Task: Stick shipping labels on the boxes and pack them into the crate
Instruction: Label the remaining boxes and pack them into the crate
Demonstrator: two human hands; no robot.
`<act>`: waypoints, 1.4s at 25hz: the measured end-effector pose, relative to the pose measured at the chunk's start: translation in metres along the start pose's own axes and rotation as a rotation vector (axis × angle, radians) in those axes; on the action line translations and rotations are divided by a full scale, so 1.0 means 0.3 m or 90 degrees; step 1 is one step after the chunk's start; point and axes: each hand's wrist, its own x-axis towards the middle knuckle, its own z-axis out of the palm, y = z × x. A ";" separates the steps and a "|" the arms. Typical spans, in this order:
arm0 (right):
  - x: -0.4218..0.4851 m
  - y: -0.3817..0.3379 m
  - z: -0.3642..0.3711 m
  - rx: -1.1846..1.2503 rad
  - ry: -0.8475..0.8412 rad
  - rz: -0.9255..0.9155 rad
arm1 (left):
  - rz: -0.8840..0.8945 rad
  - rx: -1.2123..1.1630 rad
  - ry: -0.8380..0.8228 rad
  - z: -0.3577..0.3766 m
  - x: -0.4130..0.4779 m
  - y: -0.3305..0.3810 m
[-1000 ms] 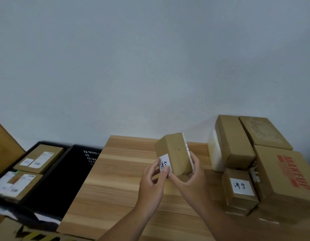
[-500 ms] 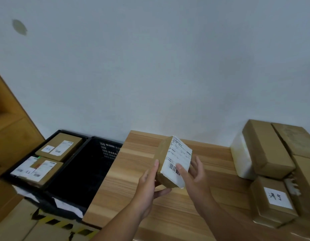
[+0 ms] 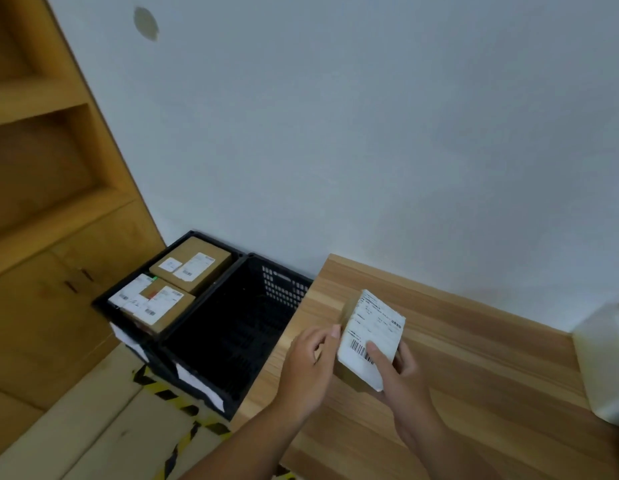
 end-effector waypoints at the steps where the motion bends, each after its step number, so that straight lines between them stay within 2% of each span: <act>1: 0.033 0.003 0.035 -0.010 -0.007 0.007 | -0.014 0.001 -0.003 -0.028 0.023 -0.011; 5: 0.145 0.032 0.210 -0.026 -0.030 0.028 | -0.026 0.043 0.003 -0.181 0.142 -0.084; 10: 0.326 0.054 0.478 -0.066 -0.003 0.036 | -0.030 0.083 -0.032 -0.395 0.373 -0.235; 14: 0.534 0.140 0.803 -0.074 0.050 0.022 | -0.030 0.130 -0.094 -0.635 0.671 -0.453; 17: 0.680 0.262 1.102 -0.061 0.119 0.058 | -0.050 0.173 -0.167 -0.821 0.914 -0.658; 20: 0.762 0.408 1.324 -0.057 0.160 0.109 | -0.082 0.194 -0.217 -0.946 1.022 -0.856; 24: 0.837 0.674 1.452 -0.109 0.151 0.171 | -0.142 0.219 -0.284 -0.985 1.005 -1.139; 29: 0.972 1.029 1.533 -0.100 0.084 0.236 | -0.261 0.273 -0.254 -0.899 1.000 -1.474; 32: 1.040 1.208 1.579 -0.077 0.029 0.254 | -0.336 0.305 -0.287 -0.844 0.991 -1.633; 35: 1.082 1.351 1.611 -0.076 0.012 0.297 | -0.448 0.257 -0.330 -0.800 0.988 -1.751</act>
